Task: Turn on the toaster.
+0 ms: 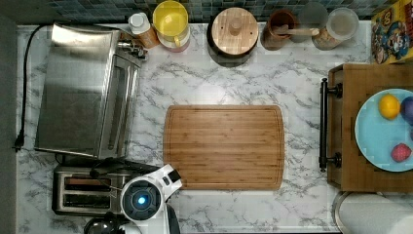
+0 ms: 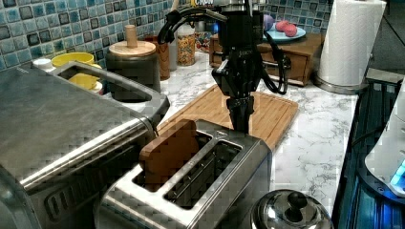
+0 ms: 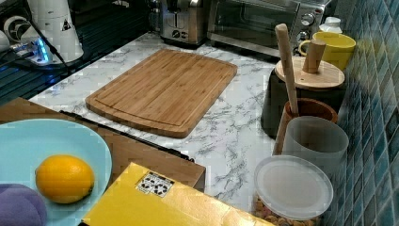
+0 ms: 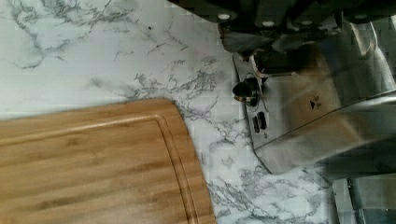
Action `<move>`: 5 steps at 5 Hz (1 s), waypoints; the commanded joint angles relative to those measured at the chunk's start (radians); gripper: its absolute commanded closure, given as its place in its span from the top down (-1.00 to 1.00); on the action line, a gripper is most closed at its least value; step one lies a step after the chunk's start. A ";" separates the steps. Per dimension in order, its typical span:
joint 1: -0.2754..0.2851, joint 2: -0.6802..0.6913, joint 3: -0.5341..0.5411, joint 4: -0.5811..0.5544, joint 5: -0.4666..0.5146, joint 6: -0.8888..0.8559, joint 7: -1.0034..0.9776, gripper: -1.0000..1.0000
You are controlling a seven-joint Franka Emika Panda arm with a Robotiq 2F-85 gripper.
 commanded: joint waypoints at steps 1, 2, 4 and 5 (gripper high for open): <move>0.050 0.151 0.011 0.028 0.085 -0.002 -0.052 -1.00; 0.078 0.149 0.012 -0.015 0.124 0.075 -0.071 -1.00; 0.099 0.191 0.036 -0.091 0.118 0.125 -0.054 -1.00; 0.134 0.211 0.072 -0.141 0.138 0.180 -0.079 -1.00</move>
